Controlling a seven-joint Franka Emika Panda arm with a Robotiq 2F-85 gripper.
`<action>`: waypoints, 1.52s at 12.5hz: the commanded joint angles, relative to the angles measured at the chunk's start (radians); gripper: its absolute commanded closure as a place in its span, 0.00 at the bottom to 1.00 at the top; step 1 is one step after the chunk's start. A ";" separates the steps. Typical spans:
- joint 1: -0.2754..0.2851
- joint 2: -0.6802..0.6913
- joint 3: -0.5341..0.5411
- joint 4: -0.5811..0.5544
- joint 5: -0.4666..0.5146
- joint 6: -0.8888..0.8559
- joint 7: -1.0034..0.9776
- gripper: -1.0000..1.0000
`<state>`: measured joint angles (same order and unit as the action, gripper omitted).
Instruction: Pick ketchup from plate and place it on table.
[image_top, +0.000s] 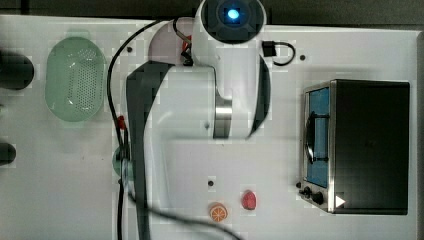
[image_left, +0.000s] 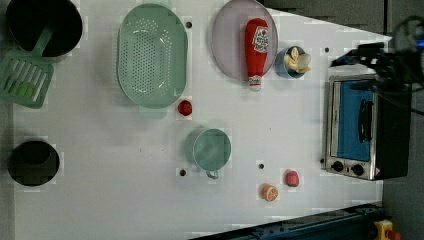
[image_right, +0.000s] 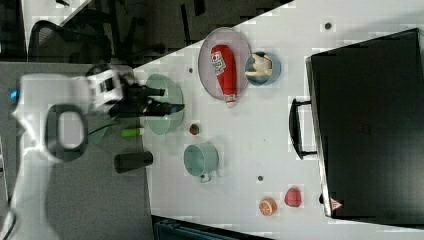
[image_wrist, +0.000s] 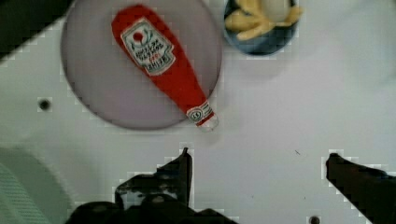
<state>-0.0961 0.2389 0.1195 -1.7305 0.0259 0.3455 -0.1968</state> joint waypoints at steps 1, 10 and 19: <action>0.015 0.088 0.015 0.044 -0.004 0.007 -0.172 0.00; 0.091 0.414 0.019 0.240 -0.133 0.163 -0.334 0.00; 0.098 0.577 0.015 0.245 -0.189 0.387 -0.334 0.00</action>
<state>0.0015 0.8042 0.1249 -1.4990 -0.1591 0.7017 -0.4917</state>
